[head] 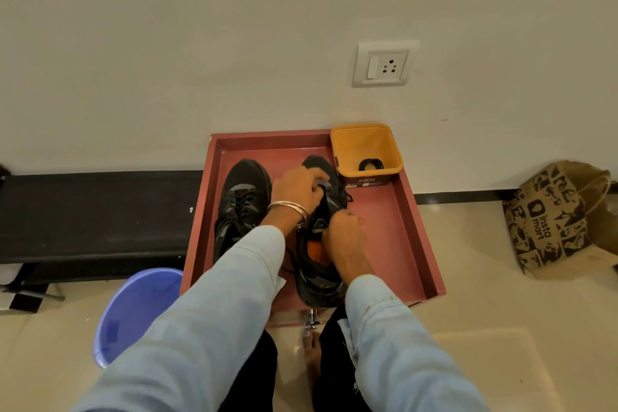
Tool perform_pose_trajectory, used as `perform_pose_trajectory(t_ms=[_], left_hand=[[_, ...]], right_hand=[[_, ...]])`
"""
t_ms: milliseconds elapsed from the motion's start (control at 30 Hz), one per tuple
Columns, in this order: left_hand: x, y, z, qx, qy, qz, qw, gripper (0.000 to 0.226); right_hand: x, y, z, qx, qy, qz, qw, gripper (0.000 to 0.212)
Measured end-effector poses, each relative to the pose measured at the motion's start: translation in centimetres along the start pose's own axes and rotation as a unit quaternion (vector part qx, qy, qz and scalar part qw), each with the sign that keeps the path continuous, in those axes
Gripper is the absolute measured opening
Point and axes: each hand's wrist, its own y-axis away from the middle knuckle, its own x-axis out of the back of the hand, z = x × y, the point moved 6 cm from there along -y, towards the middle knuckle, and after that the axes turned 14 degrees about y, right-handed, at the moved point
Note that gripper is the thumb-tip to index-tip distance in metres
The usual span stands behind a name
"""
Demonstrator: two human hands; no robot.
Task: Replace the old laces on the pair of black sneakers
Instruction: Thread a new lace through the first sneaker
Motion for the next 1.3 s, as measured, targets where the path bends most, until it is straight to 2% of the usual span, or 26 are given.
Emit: perform_pose_trajectory(t_ms=[100,300,433,533,600,667,700,733,833,900,1000,1100,1300], left_hand=[[-1.7,-0.5,0.3,0.012,-0.190,-0.036,0.981,0.032],[-1.8,-0.8,0.9,-0.005,-0.239,-0.007,0.971,0.027],[-0.9,-0.4,-0.3,0.020,-0.151,0.020,0.988,0.029],[0.8,0.2,-1.8,0.084,-0.055,0.127,0.987,0.029],[2.3,0.7,-3.9,0.195,0.064,0.216,0.955,0.031],[3.2,1.4,-6.3,0.316,0.204,0.272,0.886,0.032],[3.4,1.7,-7.1,0.344,0.236,0.284,0.864,0.032],[3.6,1.6,-7.3,0.347,0.230,0.279,0.865,0.032],[3.6,1.1,-6.1,0.263,0.132,0.245,0.924,0.027],[2.9,0.2,-4.8,0.189,0.108,0.203,0.955,0.022],[0.6,-0.6,-2.5,0.105,0.027,0.056,0.993,0.026],[-1.6,-0.6,-0.9,0.061,-0.108,-0.039,0.992,0.032],[-2.2,-0.6,1.1,-0.005,-0.229,-0.016,0.973,0.027]], right_hand=[[-0.1,-0.1,0.1,-0.001,-0.011,-0.006,1.000,0.034],[0.0,-0.1,0.0,0.010,-0.003,-0.012,1.000,0.035],[0.2,0.1,0.0,0.007,-0.009,-0.007,1.000,0.033],[0.3,0.3,0.1,0.000,-0.014,-0.015,1.000,0.036],[0.4,0.3,0.1,-0.002,-0.020,-0.018,1.000,0.037],[0.5,0.3,0.2,-0.004,-0.025,-0.022,0.999,0.038],[0.6,0.3,0.3,-0.005,-0.027,-0.023,0.999,0.038],[0.6,0.3,0.2,-0.004,-0.025,-0.021,0.999,0.038],[0.7,0.4,0.1,0.000,-0.023,-0.013,1.000,0.038],[0.8,0.5,0.0,0.004,-0.021,-0.009,1.000,0.038],[0.7,0.5,0.0,0.002,-0.021,-0.010,1.000,0.038],[0.6,0.5,0.0,0.004,-0.020,-0.008,1.000,0.036],[0.4,0.4,0.1,0.003,-0.030,-0.013,0.999,0.036]])
